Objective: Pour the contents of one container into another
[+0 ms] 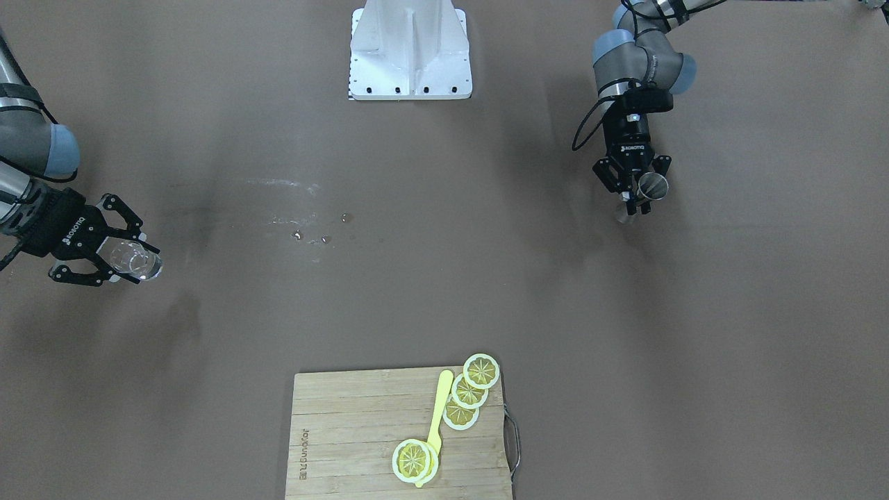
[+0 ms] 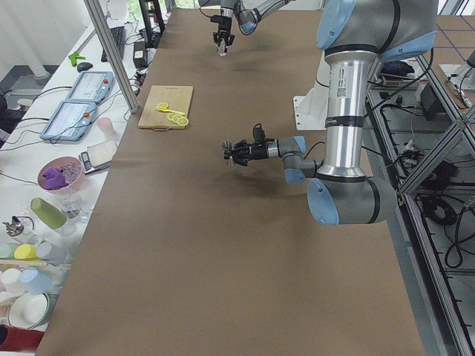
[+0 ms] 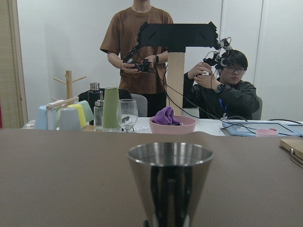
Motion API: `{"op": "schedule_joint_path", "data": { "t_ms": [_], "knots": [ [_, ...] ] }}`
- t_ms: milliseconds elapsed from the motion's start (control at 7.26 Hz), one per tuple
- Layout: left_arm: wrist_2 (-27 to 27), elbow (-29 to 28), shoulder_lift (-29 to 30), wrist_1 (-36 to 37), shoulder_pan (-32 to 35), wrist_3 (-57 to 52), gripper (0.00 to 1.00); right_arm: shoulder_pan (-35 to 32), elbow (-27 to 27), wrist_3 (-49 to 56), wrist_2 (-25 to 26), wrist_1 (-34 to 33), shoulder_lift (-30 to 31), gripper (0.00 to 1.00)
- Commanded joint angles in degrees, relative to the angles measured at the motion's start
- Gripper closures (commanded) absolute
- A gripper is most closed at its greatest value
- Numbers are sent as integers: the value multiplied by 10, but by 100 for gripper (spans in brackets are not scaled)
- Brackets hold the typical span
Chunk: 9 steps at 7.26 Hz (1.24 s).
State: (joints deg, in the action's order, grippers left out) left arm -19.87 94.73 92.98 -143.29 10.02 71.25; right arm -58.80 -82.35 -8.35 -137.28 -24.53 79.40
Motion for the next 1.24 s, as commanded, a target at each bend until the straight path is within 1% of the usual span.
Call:
{"op": "schedule_joint_path", "data": {
  "t_ms": [0, 138, 413, 551, 689, 826, 964, 1102],
  "knots": [
    [-70, 3, 64, 1, 26, -75, 100, 4, -78, 39, 2, -113, -7, 100],
    [-117, 2, 95, 0, 44, -128, 100, 11, -118, 82, 10, -195, -20, 100],
    [-211, 1, 155, 0, 85, -235, 100, 55, -204, 92, 66, -334, -39, 100],
    [-274, -2, 188, -1, 106, -291, 100, 64, -222, 99, 66, -400, -60, 100],
    [-325, -5, 211, -2, 124, -347, 100, 66, -241, 99, 68, -453, -81, 100],
    [-385, -5, 228, -2, 146, -426, 100, 77, -255, 99, 85, -506, -101, 100],
    [-452, -7, 237, -2, 162, -481, 100, 87, -270, 99, 103, -557, -117, 100],
    [-524, -24, 250, -15, 180, -516, 100, 92, -272, 101, 110, -568, -122, 100]
  ]
}}
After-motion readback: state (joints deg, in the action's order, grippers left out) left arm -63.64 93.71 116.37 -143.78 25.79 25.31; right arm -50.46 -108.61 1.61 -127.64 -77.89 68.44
